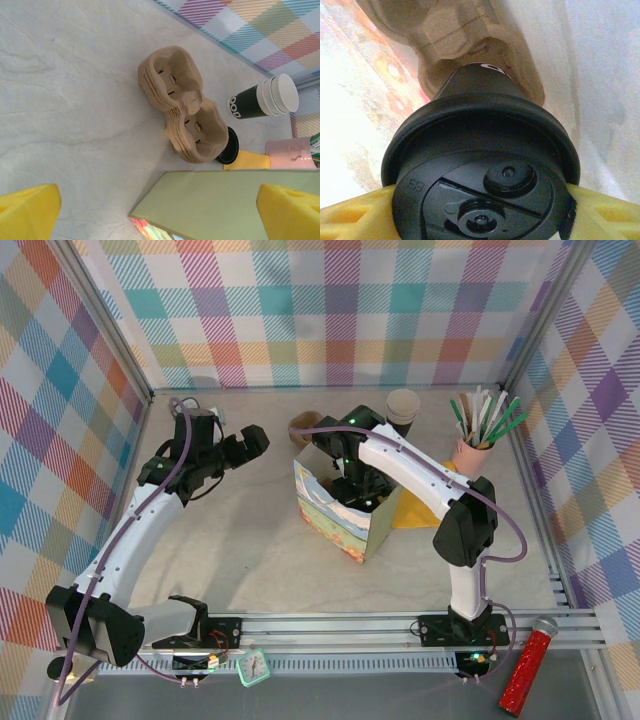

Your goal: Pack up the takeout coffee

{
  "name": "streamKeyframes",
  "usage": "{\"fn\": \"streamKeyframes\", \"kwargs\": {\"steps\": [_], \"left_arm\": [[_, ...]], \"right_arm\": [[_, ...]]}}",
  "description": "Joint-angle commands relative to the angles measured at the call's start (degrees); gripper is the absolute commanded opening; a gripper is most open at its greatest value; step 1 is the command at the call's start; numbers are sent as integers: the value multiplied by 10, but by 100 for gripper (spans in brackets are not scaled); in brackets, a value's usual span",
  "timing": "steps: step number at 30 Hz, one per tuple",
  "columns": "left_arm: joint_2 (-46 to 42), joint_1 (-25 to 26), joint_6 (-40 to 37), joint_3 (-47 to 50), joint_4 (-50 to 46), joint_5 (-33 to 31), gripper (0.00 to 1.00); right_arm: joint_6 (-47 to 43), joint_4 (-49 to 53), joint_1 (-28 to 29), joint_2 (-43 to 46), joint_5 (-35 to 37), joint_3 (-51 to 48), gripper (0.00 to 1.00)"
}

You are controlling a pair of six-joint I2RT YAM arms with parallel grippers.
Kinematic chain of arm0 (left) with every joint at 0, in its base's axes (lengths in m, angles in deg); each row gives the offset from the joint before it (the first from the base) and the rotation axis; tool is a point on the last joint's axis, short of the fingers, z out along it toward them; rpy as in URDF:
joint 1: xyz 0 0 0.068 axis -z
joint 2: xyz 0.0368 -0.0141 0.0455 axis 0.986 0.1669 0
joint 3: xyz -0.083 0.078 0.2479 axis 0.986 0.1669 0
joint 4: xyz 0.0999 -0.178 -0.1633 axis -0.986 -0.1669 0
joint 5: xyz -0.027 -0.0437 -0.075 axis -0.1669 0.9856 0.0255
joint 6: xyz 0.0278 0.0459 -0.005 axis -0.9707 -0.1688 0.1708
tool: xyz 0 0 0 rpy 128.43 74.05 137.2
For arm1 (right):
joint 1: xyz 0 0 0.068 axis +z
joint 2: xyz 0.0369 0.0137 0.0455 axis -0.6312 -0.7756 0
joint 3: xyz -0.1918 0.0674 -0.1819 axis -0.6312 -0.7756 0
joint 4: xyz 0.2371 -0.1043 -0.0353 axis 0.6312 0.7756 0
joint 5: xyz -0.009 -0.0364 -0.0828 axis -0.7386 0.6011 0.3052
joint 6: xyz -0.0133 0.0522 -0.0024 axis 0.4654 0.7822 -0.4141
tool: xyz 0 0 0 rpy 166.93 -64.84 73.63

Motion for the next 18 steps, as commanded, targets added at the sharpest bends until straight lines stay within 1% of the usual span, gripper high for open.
{"fn": "streamKeyframes", "kwargs": {"steps": [1,18], "left_arm": [[-13,-7,2,-6,2,6,100],[-14,-7,3,-5,2,7,100]], "right_arm": [[-1,71,-6,12,7,-11,73],[-1,64,-8,13,8,-14,73]]}}
